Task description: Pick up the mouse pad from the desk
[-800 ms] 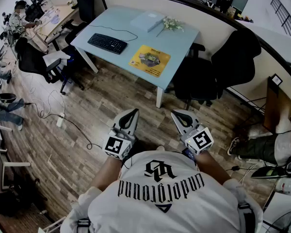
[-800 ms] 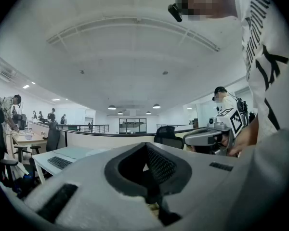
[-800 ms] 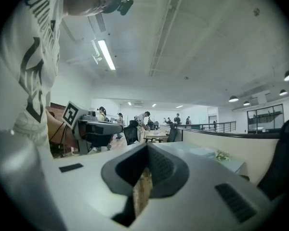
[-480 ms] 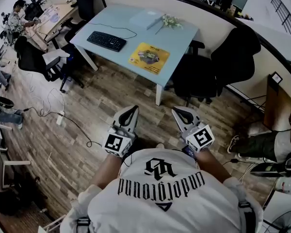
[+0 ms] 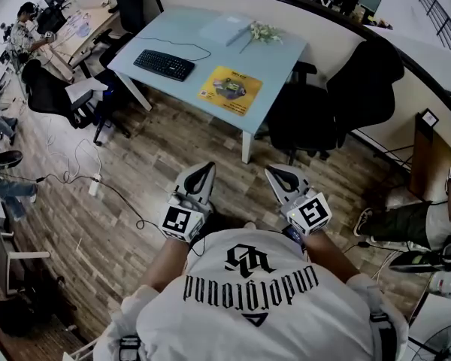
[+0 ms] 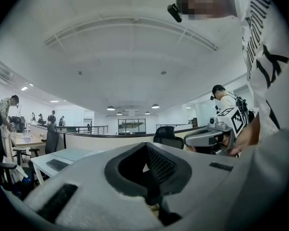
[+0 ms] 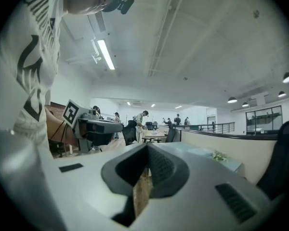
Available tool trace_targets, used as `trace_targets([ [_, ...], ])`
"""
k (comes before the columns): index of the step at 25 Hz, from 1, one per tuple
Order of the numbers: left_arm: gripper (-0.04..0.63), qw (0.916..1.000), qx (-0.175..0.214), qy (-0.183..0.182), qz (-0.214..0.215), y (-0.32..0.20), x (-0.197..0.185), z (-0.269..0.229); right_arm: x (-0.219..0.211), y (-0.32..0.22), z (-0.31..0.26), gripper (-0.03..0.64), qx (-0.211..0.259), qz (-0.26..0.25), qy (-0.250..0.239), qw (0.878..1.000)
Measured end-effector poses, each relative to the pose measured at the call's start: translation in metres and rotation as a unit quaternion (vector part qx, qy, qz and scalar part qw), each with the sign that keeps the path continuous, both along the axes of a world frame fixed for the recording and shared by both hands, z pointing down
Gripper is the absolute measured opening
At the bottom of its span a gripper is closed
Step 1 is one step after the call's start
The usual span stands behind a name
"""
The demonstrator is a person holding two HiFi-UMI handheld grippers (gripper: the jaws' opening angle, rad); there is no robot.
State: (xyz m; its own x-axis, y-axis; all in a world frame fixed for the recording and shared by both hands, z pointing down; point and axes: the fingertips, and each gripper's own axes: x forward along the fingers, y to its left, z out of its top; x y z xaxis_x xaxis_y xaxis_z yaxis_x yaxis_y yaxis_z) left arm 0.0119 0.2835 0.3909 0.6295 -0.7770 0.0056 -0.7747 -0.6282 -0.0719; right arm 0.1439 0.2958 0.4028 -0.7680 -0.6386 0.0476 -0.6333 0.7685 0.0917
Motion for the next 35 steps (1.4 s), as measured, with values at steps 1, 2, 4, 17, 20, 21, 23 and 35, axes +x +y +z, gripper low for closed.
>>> trace_targets([
  [1, 0.008, 1.0, 0.0, 0.0, 0.001, -0.002, 0.0, 0.0, -0.001, 0.0, 0.0, 0.006, 0.002, 0.0, 0.002, 1.0],
  [2, 0.008, 1.0, 0.0, 0.001, 0.001, -0.004, 0.0, 0.0, -0.002, 0.0, 0.0, 0.006, 0.002, 0.001, 0.003, 1.0],
  [4, 0.008, 1.0, -0.001, 0.004, 0.003, -0.007, 0.001, 0.0, -0.001, -0.004, 0.0, 0.006, -0.002, 0.009, -0.002, 1.0],
  [17, 0.008, 0.9999, -0.009, 0.012, 0.003, -0.036, -0.031, 0.007, -0.025, -0.041, 0.006, 0.178, -0.018, 0.042, 0.0, 0.999],
  [20, 0.008, 0.9998, -0.01, 0.015, 0.002, -0.049, -0.047, 0.009, -0.04, -0.056, 0.006, 0.217, -0.018, 0.043, 0.001, 0.999],
  [21, 0.008, 0.9998, -0.011, 0.016, 0.004, -0.055, -0.053, 0.01, -0.047, -0.061, 0.006, 0.224, -0.019, 0.04, 0.002, 0.999],
  [23, 0.008, 0.9997, -0.016, 0.017, 0.006, -0.065, -0.065, 0.013, -0.064, -0.071, 0.009, 0.26, -0.024, 0.031, 0.007, 0.999],
  [35, 0.008, 0.9993, -0.023, 0.013, 0.025, -0.139, -0.158, 0.005, -0.172, -0.144, 0.004, 0.385, -0.042, 0.022, 0.017, 0.999],
])
